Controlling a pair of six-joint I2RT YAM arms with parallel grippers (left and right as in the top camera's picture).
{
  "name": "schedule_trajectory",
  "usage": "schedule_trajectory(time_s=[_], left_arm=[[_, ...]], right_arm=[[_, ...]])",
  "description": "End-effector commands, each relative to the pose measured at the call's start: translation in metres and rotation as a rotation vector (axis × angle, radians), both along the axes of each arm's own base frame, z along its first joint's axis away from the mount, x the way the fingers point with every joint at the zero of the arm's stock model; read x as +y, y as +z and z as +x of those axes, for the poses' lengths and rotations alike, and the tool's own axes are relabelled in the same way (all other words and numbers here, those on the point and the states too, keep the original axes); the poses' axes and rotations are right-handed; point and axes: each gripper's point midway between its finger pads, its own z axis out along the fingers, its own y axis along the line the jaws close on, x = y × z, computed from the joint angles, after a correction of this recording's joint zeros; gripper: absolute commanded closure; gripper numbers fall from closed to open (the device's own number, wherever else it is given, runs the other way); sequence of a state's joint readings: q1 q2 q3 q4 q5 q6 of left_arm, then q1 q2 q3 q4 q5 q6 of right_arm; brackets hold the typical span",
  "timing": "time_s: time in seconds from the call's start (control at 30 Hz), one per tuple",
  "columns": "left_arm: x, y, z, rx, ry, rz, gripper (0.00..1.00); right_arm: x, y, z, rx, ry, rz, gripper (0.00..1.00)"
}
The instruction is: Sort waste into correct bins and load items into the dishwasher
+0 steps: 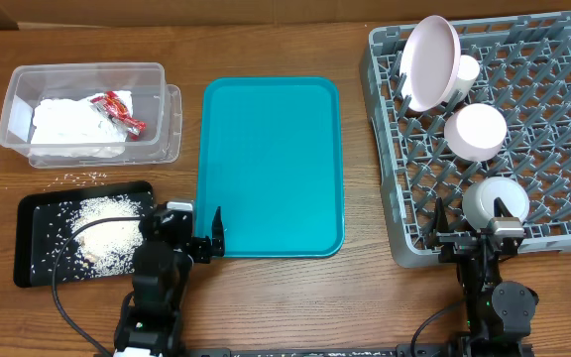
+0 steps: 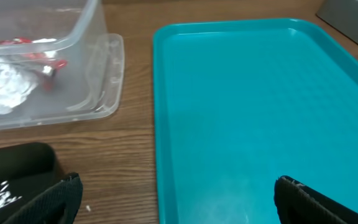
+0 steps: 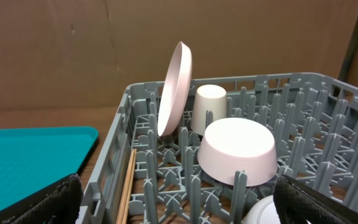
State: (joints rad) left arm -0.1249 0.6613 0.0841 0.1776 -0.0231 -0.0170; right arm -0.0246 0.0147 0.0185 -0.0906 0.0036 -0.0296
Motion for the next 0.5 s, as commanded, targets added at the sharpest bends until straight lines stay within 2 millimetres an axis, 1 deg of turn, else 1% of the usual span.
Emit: schedule_trajectory(time_s=[0.0, 0.2, 0.33, 0.47], left_arm=[[0.007, 0.005, -0.001, -0.034, 0.046, -0.009, 0.00], [0.009, 0.003, -0.007, -0.087, 0.054, -0.015, 0.00], [0.009, 0.014, -0.007, -0.129, 0.054, -0.020, 0.00], [0.009, 0.015, -0.010, -0.129, 0.051, -0.012, 0.00]], right_arm=[[0.000, -0.001, 0.000, -0.008, 0.002, 0.003, 0.00], [0.000, -0.001, 0.000, -0.008, 0.002, 0.003, 0.00], [0.000, -0.001, 0.000, -0.008, 0.002, 0.003, 0.00], [0.000, -0.001, 0.000, -0.008, 0.002, 0.003, 0.00]])
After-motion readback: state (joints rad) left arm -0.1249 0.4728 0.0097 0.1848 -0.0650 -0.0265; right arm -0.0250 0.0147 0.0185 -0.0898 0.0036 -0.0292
